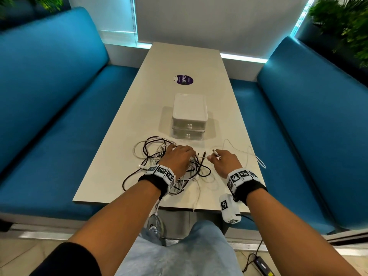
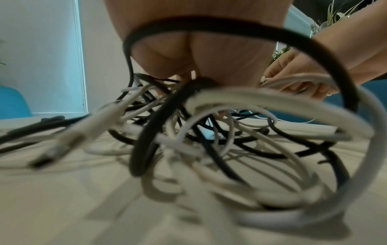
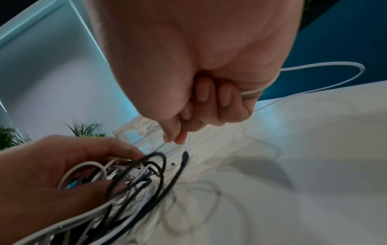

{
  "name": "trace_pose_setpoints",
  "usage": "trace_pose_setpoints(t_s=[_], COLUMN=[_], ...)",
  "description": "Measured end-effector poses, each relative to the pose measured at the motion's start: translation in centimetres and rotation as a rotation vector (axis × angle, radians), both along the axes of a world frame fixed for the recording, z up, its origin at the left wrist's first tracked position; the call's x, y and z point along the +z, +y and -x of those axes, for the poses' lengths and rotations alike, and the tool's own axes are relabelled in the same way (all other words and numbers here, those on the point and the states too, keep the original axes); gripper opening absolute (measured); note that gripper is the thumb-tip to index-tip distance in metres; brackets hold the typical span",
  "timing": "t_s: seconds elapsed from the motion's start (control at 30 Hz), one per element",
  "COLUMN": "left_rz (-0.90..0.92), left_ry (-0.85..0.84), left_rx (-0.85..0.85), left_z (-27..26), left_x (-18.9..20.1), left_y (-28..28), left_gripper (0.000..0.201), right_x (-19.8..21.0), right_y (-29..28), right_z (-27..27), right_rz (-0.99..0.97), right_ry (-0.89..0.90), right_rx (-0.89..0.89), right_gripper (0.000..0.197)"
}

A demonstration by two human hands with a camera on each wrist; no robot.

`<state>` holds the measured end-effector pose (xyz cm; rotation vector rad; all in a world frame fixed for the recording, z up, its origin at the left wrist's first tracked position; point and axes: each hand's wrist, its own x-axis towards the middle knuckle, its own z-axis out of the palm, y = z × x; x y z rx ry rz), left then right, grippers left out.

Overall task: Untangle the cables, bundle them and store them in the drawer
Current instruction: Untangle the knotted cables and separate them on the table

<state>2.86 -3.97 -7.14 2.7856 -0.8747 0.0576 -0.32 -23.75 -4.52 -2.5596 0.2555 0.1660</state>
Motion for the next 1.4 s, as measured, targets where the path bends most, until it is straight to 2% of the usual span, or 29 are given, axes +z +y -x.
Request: trace_pose_setpoints(t_s=[0.17, 0.4, 0.5, 0.6, 0.77, 0.9, 1.17, 1.37, 1.4], left_rz=[-0.007, -0.143, -0.078, -0.007, -0.101, -0.218, -0.260, -0.132, -0.117], left_ry=[0.012, -0.080, -0.066, -0.073, -0.133, -0.118, -0.089, -0.070, -0.049], left_rx=[0.082, 0.177, 0.145, 0.074, 0.125, 0.151, 0.076, 0.071, 0.060], left_z=[-0.1, 0.5, 0.5, 0.4, 0.5, 0.5, 0.8, -0.1, -0.1], left_x=[0.1, 0.3, 0.8, 1.1, 1.2, 1.5, 2.3, 2.6, 2.5], left_y=[0.9, -0.2, -0.7, -0.8, -0.6, -0.3, -0.9, -1.1, -0.9], left_gripper=[0.042, 0.042, 0.043, 0.031, 0.024, 0.035, 0.060, 0.020, 0.019], right_x=[0.9, 0.9, 0.6, 0.8, 1.8, 2.4, 1.4, 1.4, 1.3], right_y=[-1.0, -0.4, 0.4, 0.9, 1.0, 0.3, -1.0, -0.9, -0.9], right_z=[0.3, 0.4, 0.8, 1.1, 0.8, 0.7, 0.6, 0.4, 0.3], right_rz=[-0.115, -0.064, -0.006, -0.012, -0.034, -0.023, -0.010, -0.037, -0.039], right_ry=[0.002, 0.079, 0.070, 0.025, -0.020, -0.011, -0.038, -0.071, -0.070], right_rx=[0.051, 0.045, 0.092, 0.105, 0.094, 0.088, 0.023, 0.032, 0.030], right_gripper=[0.020, 0.029, 0.030, 0.025, 0.017, 0.016, 0.015, 0.015, 0.015])
